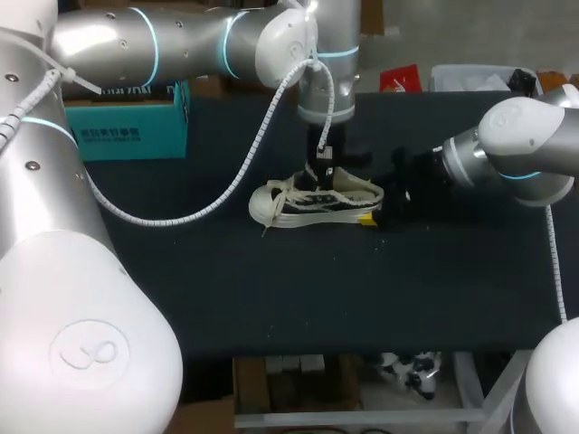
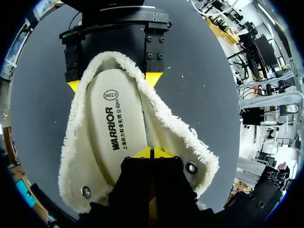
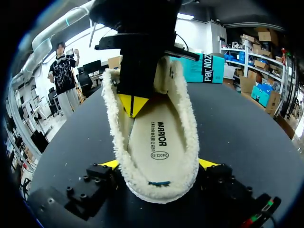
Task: Open the shoe tongue, take the insole out of the shoe, put the insole back into the shoe, and pack the shoe into the shoebox
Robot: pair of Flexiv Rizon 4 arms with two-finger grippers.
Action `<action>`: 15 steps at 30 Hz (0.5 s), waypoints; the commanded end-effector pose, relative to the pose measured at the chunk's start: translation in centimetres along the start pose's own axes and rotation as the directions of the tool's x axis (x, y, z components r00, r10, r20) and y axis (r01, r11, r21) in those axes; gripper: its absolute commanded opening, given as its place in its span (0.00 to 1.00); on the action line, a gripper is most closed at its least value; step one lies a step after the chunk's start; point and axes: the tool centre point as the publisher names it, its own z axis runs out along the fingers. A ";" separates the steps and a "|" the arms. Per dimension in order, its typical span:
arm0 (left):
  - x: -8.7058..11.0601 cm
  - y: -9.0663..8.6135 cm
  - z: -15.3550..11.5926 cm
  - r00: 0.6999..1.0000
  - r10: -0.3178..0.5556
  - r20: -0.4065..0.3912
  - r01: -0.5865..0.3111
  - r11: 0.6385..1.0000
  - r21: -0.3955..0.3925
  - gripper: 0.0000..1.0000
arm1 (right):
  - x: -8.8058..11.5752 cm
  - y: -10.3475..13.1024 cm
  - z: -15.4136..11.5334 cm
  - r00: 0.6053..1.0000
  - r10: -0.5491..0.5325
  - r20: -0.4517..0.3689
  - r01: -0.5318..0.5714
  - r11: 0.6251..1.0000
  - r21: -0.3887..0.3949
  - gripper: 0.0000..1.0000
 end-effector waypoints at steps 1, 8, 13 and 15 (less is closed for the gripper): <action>0.7 -0.5 1.1 0.999 -0.008 0.035 0.009 1.000 -0.023 0.00 | -0.2 -0.3 0.4 1.000 0.000 0.000 0.000 1.000 -0.003 0.00; -0.5 -0.5 2.5 0.997 -0.069 0.047 0.071 0.997 -0.042 0.00 | -0.2 -0.3 0.4 1.000 0.000 0.000 0.000 1.000 -0.003 0.00; -1.1 -0.1 2.7 0.995 -0.085 0.045 0.086 0.996 -0.035 0.09 | -0.2 -0.3 0.4 1.000 0.000 0.000 0.000 1.000 -0.003 0.00; -1.2 0.0 2.7 0.995 -0.086 0.045 0.087 0.996 -0.031 0.17 | -0.2 -0.3 0.4 1.000 0.000 0.000 0.000 1.000 -0.003 0.00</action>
